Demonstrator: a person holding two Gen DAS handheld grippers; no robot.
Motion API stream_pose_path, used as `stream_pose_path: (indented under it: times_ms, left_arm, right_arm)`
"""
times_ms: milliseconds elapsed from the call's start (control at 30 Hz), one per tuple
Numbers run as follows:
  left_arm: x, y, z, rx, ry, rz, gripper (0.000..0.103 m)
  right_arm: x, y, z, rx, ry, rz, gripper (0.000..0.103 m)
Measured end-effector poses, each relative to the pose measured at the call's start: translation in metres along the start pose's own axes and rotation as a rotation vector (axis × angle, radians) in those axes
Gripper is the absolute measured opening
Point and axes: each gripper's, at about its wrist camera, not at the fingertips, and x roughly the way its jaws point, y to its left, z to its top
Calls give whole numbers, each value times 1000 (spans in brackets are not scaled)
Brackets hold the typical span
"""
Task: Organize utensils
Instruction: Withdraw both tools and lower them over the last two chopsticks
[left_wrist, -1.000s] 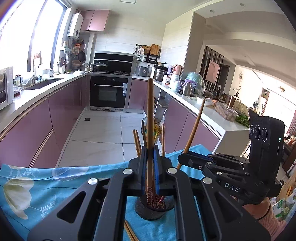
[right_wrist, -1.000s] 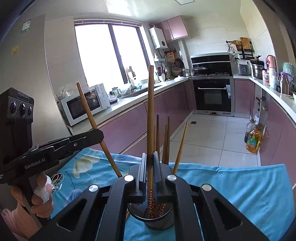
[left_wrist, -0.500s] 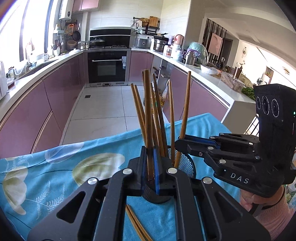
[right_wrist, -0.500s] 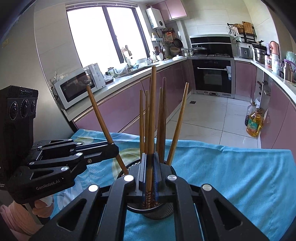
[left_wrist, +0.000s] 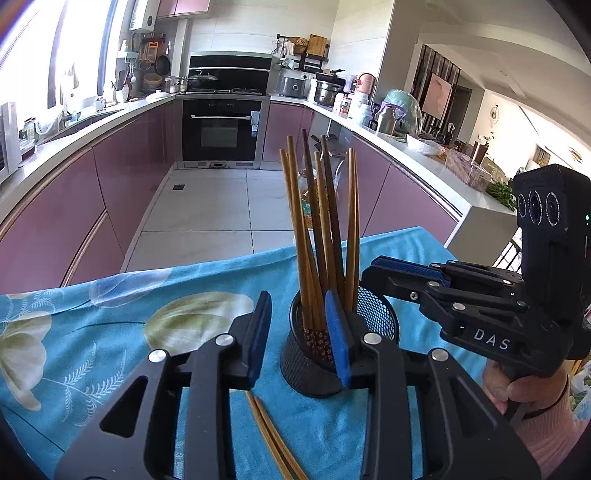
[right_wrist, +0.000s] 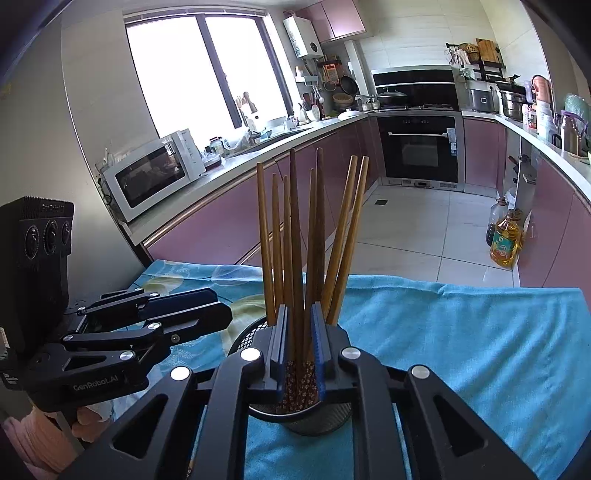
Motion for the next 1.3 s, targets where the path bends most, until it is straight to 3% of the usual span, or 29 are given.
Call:
stream_pose_path:
  times_ms: [200, 300, 633, 767, 1300]
  left_arm:
    - [-26, 14, -24, -2, -32, 38, 55]
    - [-34, 22, -42, -2, -23, 69, 57]
    - [-38, 53, -118, -70, 99, 115, 59]
    - [-39, 58, -139, -88, 122, 124, 59]
    - [-39, 56, -155, -127, 152, 97, 60]
  right_arm:
    - [-21, 16, -15, -53, -17, 57, 32]
    - [-32, 31, -32, -110, -12, 97, 42]
    - [9, 62, -101, -141, 195, 106, 43]
    - [23, 72, -116, -143, 237, 87, 43]
    - [34, 88, -138, -201, 278, 3, 43]
